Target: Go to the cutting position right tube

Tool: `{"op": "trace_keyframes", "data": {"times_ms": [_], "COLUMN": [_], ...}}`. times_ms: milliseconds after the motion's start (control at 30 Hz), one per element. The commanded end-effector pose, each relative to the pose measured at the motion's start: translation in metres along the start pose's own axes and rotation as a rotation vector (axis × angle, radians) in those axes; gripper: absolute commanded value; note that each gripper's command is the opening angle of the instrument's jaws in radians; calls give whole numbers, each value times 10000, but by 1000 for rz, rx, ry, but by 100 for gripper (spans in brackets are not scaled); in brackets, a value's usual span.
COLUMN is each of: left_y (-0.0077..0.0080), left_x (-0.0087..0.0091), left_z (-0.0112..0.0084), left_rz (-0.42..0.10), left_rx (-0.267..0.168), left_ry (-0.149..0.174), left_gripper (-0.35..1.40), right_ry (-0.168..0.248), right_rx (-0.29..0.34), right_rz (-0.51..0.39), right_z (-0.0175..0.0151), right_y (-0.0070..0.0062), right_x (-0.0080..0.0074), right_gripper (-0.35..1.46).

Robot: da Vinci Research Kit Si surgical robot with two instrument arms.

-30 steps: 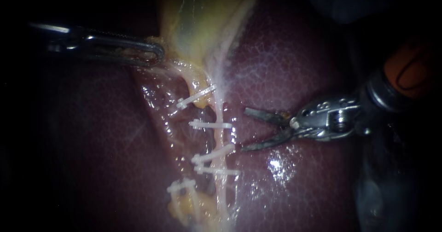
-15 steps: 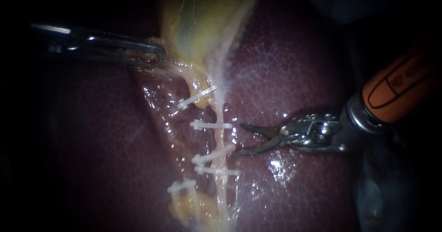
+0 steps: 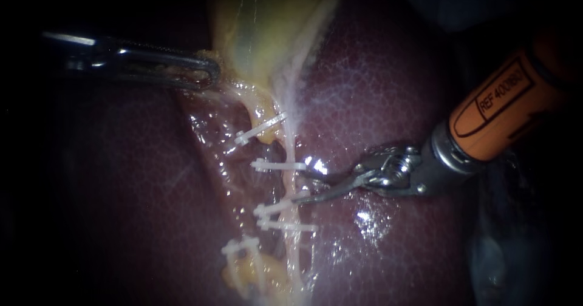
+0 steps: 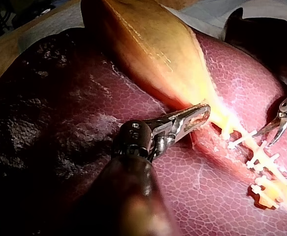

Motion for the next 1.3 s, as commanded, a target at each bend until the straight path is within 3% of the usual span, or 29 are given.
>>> {"op": "trace_keyframes", "data": {"times_ms": [33, 467, 700, 1000, 1300], "left_y": [0, 0, -1, -1, -1], "left_x": [0, 0, 0, 0, 0], "left_z": [0, 0, 0, 0, 0], "left_rz": [0, 0, 0, 0, 0], "left_rx": [0, 0, -1, -1, -1], "left_ry": [0, 0, 0, 0, 0], "left_gripper": [-35, -35, -35, -35, -35], "right_ry": [7, 32, 108, 178, 172], "right_rx": [23, 269, 345, 410, 411], "right_rz": [8, 25, 15, 17, 63], "right_z": [0, 31, 49, 67, 70], "right_y": [2, 8, 6, 10, 22], "right_x": [1, 5, 18, 31, 34], "right_gripper": [124, 129, 135, 135, 135]}}
